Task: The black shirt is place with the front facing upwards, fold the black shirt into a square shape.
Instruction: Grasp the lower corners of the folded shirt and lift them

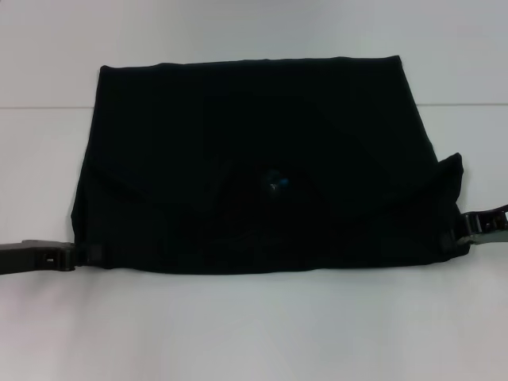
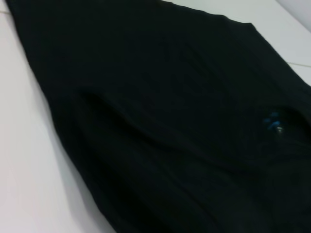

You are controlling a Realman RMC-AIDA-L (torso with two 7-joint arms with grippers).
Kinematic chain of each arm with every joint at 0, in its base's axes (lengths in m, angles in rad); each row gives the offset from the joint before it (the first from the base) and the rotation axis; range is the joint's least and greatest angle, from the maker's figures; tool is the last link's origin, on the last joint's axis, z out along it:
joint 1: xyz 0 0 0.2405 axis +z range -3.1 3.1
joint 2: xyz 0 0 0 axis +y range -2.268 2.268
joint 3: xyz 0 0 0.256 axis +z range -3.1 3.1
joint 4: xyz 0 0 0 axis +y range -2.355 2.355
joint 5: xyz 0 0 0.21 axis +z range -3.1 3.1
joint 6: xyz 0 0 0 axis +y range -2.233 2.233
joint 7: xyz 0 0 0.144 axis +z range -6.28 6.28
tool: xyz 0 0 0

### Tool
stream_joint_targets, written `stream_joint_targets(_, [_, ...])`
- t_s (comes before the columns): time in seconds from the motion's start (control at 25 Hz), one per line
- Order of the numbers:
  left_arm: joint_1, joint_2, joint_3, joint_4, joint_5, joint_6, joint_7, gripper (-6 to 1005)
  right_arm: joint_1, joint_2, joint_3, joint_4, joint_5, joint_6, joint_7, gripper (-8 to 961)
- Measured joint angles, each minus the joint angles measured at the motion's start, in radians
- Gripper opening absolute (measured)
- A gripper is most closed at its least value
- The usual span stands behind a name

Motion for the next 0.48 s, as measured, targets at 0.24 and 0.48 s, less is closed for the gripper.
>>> stream_joint_targets(0.24, [0.006,0.032,-0.005,0.028,0.039,0.18,-0.101,69,-0.012,-0.032,0.045,-0.022,0.005,-0.143,-0.049,56])
stream_joint_targets(0.48, [-0.006,0.064,-0.063,0.036,0.187,0.457,-0.176,69,-0.062,-0.06,0.081,-0.032,0.002,-0.368,-0.153,64])
